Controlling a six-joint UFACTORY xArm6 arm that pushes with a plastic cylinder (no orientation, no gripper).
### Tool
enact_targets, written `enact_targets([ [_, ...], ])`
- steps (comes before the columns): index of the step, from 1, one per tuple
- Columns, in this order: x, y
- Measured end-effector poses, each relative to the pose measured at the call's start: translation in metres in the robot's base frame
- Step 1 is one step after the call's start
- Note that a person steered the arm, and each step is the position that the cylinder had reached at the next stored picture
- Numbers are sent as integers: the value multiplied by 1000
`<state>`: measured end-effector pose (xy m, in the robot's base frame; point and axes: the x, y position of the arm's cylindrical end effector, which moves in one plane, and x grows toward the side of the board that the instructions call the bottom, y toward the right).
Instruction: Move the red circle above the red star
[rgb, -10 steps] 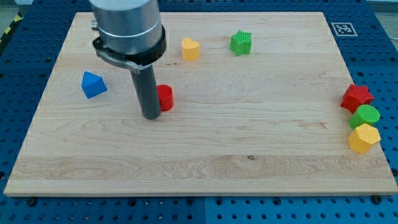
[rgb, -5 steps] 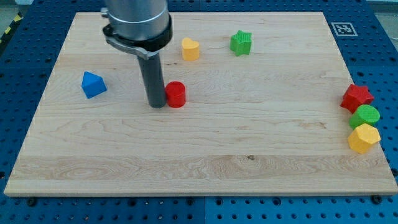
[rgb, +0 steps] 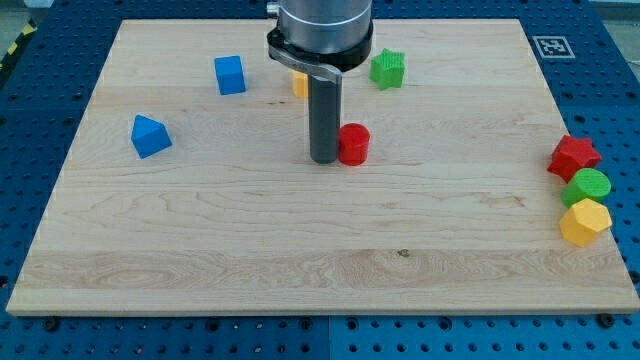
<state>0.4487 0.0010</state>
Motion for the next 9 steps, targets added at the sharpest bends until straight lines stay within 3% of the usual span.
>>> enact_targets([
  [1,11,0],
  [3,-7,-1],
  [9,-7,88],
])
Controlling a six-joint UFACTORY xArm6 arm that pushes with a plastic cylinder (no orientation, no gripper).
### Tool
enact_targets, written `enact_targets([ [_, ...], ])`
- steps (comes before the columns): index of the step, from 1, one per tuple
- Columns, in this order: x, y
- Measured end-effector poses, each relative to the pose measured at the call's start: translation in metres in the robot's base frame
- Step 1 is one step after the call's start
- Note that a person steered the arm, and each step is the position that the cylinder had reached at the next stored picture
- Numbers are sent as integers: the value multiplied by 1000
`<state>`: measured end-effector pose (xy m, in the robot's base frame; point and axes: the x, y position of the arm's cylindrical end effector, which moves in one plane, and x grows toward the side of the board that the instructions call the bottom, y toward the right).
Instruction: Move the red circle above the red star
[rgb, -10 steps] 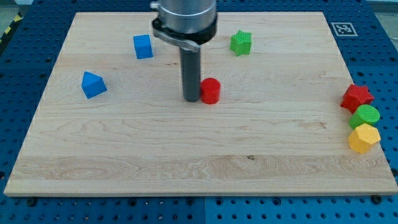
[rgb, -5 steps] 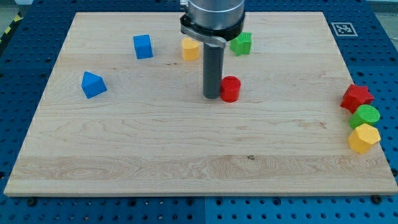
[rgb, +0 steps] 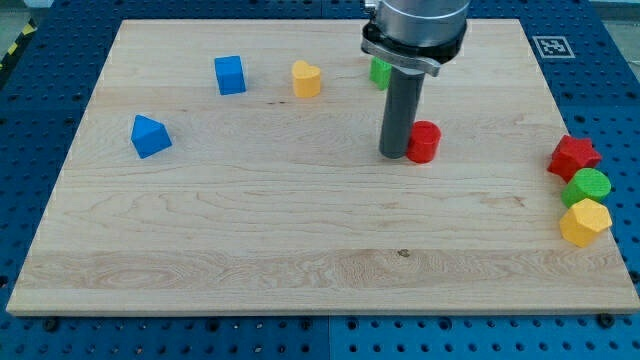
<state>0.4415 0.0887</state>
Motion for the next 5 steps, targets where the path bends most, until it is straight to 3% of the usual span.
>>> enact_targets([
  [5,0,126],
])
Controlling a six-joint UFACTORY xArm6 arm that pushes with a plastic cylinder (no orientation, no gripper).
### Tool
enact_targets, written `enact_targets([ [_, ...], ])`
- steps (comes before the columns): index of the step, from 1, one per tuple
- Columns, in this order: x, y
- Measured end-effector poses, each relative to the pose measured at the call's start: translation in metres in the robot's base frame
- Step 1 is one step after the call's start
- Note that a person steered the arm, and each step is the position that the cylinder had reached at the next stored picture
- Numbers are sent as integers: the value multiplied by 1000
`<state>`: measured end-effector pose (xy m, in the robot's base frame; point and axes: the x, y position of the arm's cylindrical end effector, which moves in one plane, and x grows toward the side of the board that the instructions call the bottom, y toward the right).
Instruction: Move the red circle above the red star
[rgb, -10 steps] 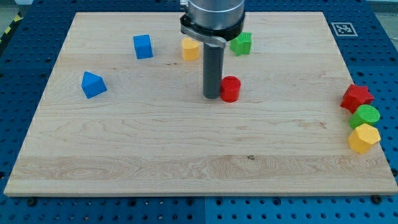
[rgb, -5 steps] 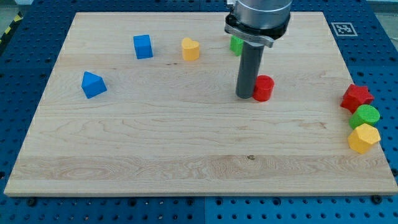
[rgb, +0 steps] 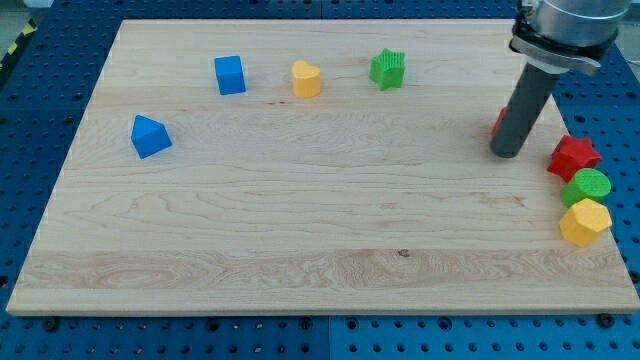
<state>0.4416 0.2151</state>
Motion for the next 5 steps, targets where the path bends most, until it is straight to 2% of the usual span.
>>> enact_targets([
  [2,-12,-40],
  [4,-17,-39],
  [5,-38,-30],
])
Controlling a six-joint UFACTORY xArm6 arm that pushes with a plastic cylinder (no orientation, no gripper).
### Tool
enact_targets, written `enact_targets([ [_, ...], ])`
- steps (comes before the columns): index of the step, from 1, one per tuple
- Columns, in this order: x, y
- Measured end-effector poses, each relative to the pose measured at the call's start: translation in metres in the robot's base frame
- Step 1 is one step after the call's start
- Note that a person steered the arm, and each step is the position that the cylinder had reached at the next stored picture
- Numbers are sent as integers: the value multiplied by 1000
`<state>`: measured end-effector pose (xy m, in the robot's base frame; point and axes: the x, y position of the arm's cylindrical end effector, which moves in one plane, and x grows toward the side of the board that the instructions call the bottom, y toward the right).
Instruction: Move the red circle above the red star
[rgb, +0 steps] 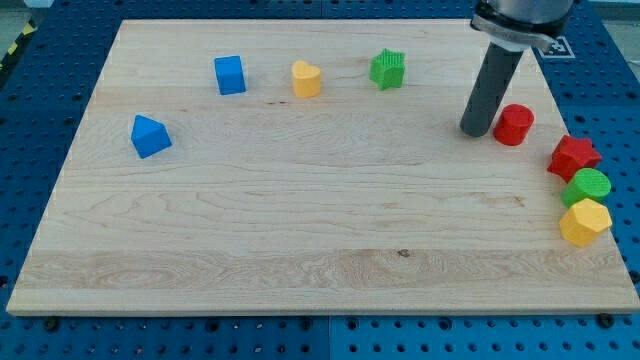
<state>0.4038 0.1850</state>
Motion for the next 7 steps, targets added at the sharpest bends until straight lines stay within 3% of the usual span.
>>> enact_targets([
  [2,0,37],
  [5,-11,58],
  [7,3,64],
])
